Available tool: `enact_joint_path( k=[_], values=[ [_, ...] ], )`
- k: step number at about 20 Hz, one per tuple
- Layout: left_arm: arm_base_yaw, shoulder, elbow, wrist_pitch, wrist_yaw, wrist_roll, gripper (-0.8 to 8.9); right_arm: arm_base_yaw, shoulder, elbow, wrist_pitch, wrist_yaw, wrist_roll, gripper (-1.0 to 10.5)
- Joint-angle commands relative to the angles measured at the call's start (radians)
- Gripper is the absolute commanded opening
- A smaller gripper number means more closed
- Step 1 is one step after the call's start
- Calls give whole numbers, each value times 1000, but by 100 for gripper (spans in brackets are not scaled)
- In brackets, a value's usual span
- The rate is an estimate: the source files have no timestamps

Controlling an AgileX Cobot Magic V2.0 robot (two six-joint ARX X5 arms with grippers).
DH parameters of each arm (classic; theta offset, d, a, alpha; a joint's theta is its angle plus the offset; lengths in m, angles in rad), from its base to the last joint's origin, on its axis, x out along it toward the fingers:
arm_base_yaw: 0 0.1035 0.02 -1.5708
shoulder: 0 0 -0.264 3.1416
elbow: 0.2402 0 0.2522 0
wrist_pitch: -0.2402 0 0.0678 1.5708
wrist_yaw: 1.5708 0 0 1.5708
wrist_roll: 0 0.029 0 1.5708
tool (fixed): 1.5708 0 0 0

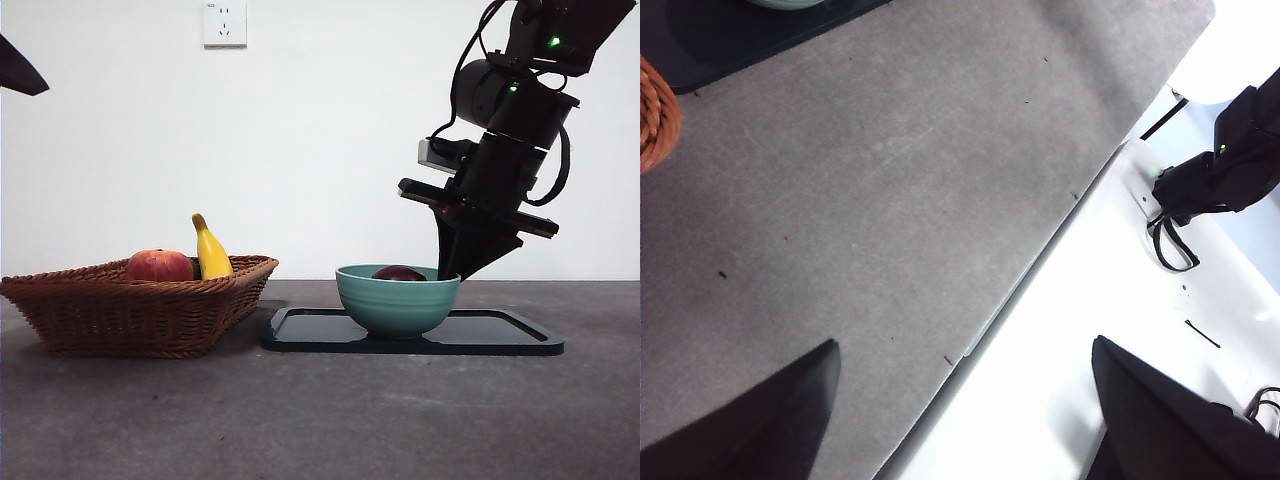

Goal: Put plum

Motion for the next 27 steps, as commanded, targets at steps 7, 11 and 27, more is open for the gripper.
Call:
enact_joint_path(
  k=[7,11,27],
  values=[
    [-5,5,8,9,6,15,404,4,-35,75,-53,0,-4,209],
    [-5,5,8,10,6,15,404,4,-238,83,-98,-1,-26,209],
    [-5,5,8,10,6,15,404,41,-1065,-377,-332,-80,-86,209]
  ],
)
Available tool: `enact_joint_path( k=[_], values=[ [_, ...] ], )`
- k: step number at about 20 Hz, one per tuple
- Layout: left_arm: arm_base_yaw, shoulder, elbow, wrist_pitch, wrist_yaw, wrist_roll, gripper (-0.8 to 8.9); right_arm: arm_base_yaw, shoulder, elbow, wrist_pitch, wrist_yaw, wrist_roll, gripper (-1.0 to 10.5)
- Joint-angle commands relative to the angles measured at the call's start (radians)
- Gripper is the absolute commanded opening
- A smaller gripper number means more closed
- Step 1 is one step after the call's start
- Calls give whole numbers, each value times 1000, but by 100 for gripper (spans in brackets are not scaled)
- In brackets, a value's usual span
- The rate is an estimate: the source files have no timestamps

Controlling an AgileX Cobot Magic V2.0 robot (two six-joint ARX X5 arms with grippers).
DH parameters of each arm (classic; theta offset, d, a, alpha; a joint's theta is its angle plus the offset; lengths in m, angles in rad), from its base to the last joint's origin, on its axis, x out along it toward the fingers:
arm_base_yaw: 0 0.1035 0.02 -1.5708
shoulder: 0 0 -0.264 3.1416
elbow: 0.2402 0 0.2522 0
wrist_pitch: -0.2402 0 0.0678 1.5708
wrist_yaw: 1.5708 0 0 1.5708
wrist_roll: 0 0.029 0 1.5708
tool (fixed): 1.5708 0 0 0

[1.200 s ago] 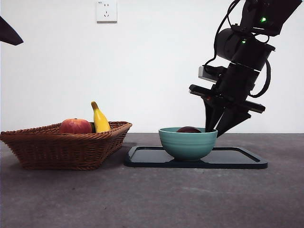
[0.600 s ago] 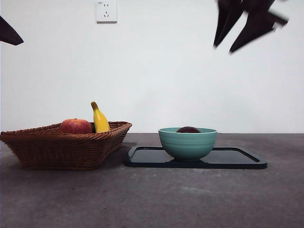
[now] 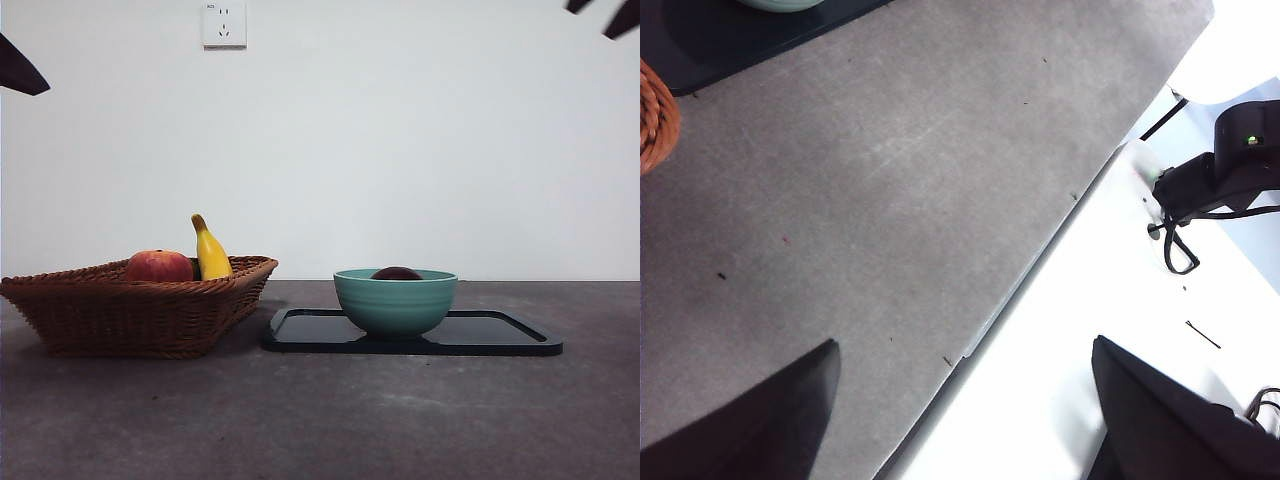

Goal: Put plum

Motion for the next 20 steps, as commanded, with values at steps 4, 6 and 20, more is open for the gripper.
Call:
enact_joint_path(
  k=[4,6,20],
  values=[
    [-5,5,8,8,6,15,404,6,-167,-140,0,-143,-5,209],
    [-5,5,8,7,6,15,404,6,-204,-167,-14,-164,-5,209],
    [-5,5,8,8,6,15,404,6,-217,-177,-48,-169,-6,209]
  ],
)
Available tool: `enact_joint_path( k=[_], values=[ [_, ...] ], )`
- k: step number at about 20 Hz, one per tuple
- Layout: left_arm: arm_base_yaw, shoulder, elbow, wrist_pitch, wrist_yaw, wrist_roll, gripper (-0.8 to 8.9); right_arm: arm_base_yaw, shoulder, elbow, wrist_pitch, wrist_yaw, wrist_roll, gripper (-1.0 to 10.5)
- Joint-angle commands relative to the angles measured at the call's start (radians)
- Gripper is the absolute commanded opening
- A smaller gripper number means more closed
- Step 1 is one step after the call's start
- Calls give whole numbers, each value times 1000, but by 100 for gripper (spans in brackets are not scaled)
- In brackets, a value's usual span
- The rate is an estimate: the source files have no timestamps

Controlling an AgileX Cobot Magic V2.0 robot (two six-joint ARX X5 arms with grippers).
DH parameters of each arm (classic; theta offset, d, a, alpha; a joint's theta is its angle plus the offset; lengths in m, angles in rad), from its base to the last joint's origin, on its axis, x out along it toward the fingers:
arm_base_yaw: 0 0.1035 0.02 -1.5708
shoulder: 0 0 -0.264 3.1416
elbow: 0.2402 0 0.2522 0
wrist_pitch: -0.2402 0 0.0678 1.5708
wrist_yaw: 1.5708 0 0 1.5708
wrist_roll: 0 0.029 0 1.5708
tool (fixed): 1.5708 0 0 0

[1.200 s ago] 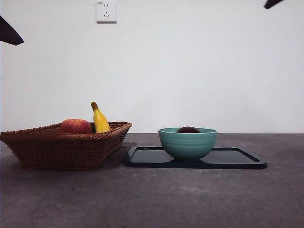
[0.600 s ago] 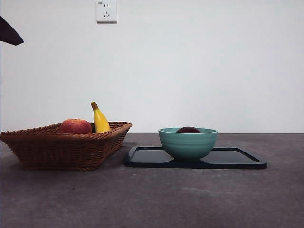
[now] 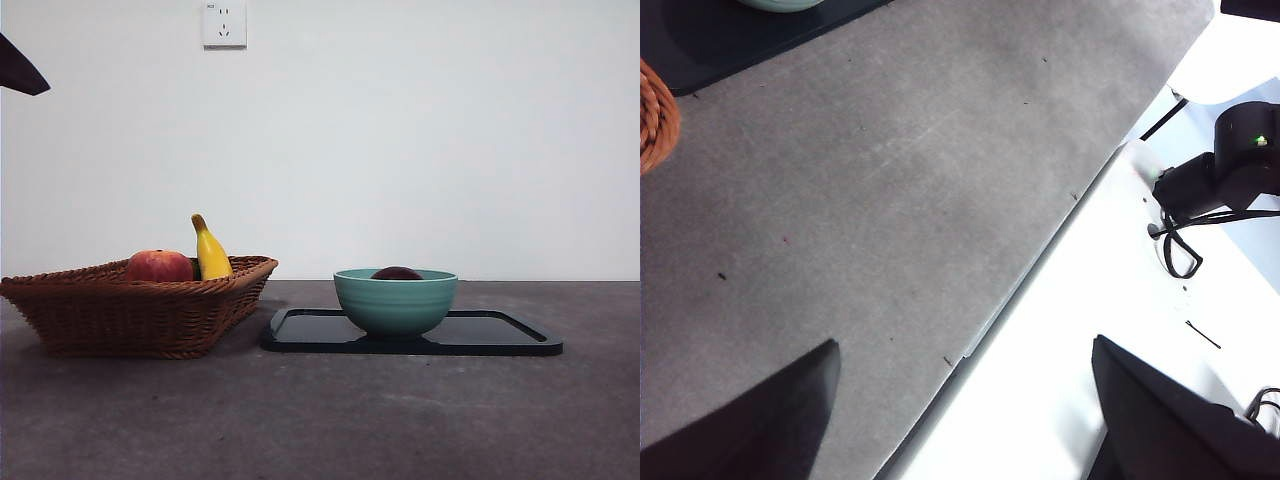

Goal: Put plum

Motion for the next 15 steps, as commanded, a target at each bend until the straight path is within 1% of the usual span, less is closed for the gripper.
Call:
enact_joint_path(
  k=[1,3,5,7,9,11,12,13,15],
  values=[
    [-5,5,8,8,6,15,404,6,5,5,7,-5,-6,209],
    [-5,5,8,8,6,13,404,6,5,5,7,-5,-5,209],
    [-5,5,8,16,5,-18,401,6,5,5,7,-5,-5,209],
    [-6,5,8,71,5,-90,402,6,5,5,8,-5,-5,209],
    [-18,6,11,162,1,-175,403,6,5,5,8,-5,-5,209],
    [-40,16,31,244,-49,-257,403,6,5,5,8,-5,-5,209],
    [-58,33,54,273,-95,-288,404,6,5,5,8,-5,-5,209],
    [-76,55,80,292,-138,-309,404,6,5,5,8,-5,-5,209],
    [-104,118,148,296,-201,-321,404,6,5,5,8,-5,-5,209]
  ],
)
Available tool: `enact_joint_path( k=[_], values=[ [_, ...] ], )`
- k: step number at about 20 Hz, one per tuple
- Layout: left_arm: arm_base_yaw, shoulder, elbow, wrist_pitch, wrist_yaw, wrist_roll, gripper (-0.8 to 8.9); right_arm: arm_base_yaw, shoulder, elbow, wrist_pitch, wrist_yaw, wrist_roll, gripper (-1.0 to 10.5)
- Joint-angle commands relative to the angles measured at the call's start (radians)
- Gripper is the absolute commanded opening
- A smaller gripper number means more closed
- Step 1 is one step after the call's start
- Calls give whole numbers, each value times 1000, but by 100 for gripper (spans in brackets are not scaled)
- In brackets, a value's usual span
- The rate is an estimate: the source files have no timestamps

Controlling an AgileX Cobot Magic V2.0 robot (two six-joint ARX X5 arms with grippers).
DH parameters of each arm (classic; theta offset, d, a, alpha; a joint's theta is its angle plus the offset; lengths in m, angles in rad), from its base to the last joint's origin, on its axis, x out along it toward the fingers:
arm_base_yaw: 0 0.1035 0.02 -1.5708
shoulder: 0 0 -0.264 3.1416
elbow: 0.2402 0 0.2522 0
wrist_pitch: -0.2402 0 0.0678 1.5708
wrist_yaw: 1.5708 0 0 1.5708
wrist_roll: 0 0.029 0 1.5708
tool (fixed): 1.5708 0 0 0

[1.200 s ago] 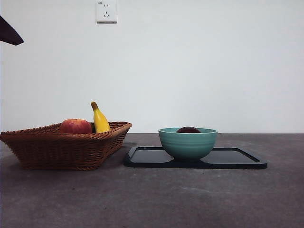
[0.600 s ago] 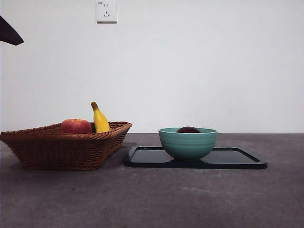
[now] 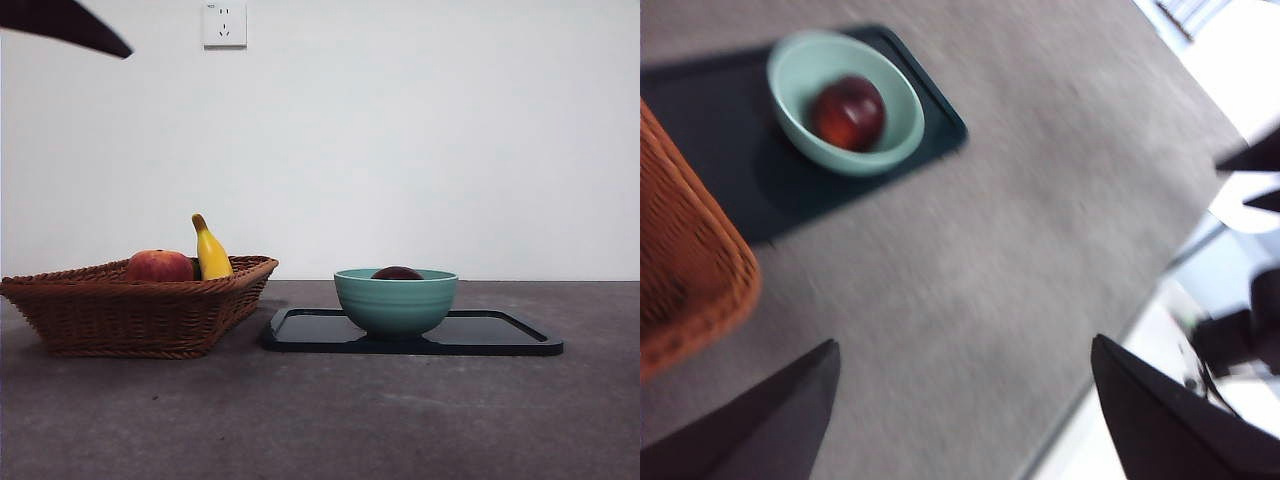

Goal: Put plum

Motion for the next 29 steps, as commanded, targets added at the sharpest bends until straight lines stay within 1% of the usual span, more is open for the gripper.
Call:
enact_joint_path(
  k=[1,5,8,11,15,20,24,26,29],
  values=[
    [-35,91,105,10,-61,-45,404,6,5,5,8,-5,-6,209],
    [-93,287,297,8,-148,-43,404,6,5,5,8,-5,-6,209],
    [-129,444,427,29,-177,-21,404,6,5,5,7,-5,-5,209],
    [-158,579,510,87,-205,-13,404,6,5,5,7,-5,-6,209],
    [-190,726,566,156,-266,31,404,6,5,5,7,-5,-6,209],
    [-211,862,584,238,-296,35,404,6,5,5,6,-5,-6,209],
    [-222,943,584,291,-320,40,404,6,5,5,3,-5,-7,209],
    [-229,970,584,317,-344,56,404,6,5,5,0,-5,-9,209],
    [-239,1009,584,358,-344,63,404,6,5,5,0,-5,-9,209]
  ],
)
